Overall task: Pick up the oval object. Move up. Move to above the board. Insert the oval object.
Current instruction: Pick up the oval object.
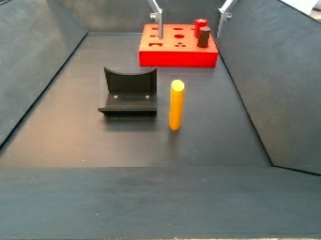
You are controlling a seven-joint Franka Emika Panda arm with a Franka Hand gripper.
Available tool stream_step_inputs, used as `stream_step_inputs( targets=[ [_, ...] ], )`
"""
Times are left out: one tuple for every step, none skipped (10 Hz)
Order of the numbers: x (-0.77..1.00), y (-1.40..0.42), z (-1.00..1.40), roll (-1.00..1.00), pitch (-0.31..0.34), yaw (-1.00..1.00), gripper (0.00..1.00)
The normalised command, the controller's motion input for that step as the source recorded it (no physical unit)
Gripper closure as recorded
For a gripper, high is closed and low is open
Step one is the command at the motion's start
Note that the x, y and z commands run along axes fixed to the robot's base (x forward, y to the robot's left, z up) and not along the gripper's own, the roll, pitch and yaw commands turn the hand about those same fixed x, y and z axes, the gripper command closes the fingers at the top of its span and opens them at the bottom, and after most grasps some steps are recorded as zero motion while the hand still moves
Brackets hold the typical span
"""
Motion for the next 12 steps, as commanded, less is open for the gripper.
stream_step_inputs(
  targets=[
    [0.07, 0.16, -0.33, -0.18, 0.000, -0.07, 0.00],
    [0.26, 0.39, -0.62, -0.20, 0.101, -0.14, 0.00],
    [0.42, 0.36, -0.58, -0.26, 0.100, -0.14, 0.00],
    [0.46, 0.30, -0.48, -0.30, 0.057, -0.22, 0.00],
    [0.38, 0.36, -0.39, -0.36, 0.027, -0.22, 0.00],
    [0.17, 0.37, -0.38, -0.39, 0.000, -0.09, 0.00],
    [0.03, 0.27, -0.43, -0.37, -0.020, 0.00, 0.00],
    [0.00, 0.00, -0.64, -0.21, -0.063, 0.00, 0.00],
    [0.00, -0.07, -0.61, -0.04, -0.017, 0.04, 0.00],
    [-0.03, 0.00, -0.58, 0.00, -0.050, 0.07, 0.00],
    [-0.16, 0.01, -0.50, -0.01, -0.083, 0.10, 0.00],
    [-0.07, 0.06, -0.42, -0.08, -0.064, 0.00, 0.00]
  ],
)
